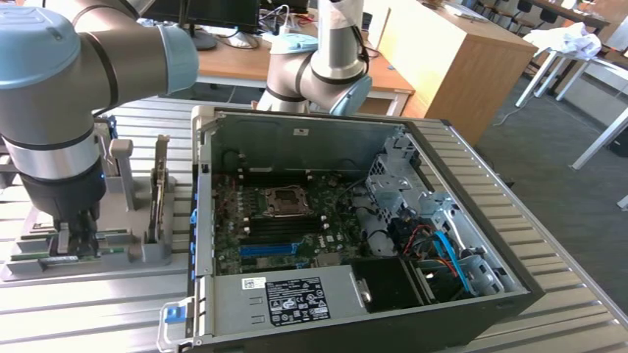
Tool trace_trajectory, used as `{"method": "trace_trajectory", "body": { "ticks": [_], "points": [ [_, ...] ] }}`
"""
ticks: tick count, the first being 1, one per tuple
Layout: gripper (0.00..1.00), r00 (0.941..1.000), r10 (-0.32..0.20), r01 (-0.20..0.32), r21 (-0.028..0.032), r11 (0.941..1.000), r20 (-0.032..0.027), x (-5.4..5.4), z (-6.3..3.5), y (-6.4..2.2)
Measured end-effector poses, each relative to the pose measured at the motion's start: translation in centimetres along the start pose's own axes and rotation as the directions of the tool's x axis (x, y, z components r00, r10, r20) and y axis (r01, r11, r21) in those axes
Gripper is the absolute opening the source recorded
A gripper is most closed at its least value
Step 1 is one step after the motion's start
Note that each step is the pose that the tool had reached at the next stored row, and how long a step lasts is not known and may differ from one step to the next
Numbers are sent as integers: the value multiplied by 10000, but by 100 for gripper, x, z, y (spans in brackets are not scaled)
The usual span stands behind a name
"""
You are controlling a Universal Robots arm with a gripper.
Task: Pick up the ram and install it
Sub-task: 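Pick up the ram and move it above insertion slot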
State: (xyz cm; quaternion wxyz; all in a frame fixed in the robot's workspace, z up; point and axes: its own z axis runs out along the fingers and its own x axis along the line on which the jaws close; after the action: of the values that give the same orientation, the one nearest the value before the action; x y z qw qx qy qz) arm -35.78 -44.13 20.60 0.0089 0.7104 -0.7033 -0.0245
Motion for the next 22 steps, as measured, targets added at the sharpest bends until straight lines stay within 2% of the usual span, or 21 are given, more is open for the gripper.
{"method": "trace_trajectory", "body": {
  "ticks": [5,10,21,22],
  "points": [
    [11,10000,1,-1,-4,10000,1,-3,-121,5],
    [11,10000,1,-1,-10,10000,0,-7,-297,13],
    [11,10000,2,-2,-23,10000,-15,-17,-768,29],
    [11,10000,3,-3,-22,10000,-20,-20,-893,35]
  ]
}}
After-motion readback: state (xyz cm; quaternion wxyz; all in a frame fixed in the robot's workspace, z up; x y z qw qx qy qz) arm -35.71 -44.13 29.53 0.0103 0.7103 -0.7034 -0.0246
